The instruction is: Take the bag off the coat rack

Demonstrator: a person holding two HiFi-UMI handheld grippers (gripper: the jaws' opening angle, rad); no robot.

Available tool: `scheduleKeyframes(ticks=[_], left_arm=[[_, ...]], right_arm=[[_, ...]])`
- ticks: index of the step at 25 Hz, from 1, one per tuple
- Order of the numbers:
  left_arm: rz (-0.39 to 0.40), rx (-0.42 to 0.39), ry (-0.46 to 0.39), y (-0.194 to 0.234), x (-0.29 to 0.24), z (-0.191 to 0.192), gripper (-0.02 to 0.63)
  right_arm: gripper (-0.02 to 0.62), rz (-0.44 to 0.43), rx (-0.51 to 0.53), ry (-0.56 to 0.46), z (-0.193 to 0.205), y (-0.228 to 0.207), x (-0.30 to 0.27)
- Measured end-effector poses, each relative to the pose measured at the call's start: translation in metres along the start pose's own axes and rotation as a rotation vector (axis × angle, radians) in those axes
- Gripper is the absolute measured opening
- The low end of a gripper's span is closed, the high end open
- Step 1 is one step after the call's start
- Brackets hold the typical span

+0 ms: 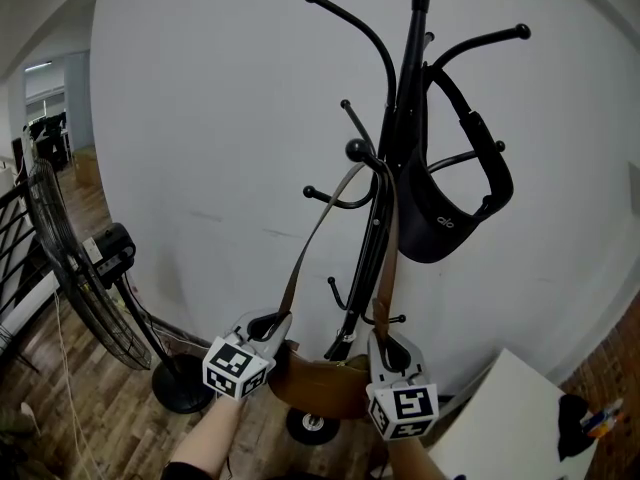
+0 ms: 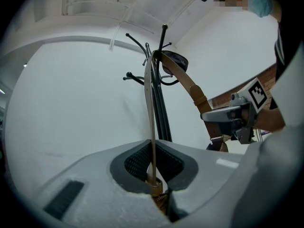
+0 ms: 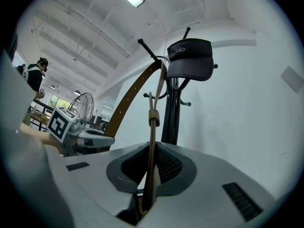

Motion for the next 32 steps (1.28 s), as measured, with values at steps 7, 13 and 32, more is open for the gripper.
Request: scheduleKeyframes(ticks=[7,13,32], left_arm=[[0.002,-0.002,-0.009,0.002,0.008,-0.010,0.012],[0.017,-0.012,-0.020,0.002,0.016,-0.020,0.012],[0.074,-0.031,-0.083,0.002,0.053,-0.062,0.014]], right_arm=[[0.026,0.011,-0.011,-0.027,-0.009,0.005,0.004],[0.026,0.006,-0.010,-0.057,-0.022,0.010,0.007],[0.026,0.012,-0.012,-0.125,-0.058,0.039,0.029]])
Point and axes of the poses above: the fingertips, and each gripper's own axes: x backward along the fingers, y to its left, z out of its underside, the point moved 6 cm from there along x, backward along the fingers, and after that the axes turned 5 degrees about -z, right-handed, at the moved point
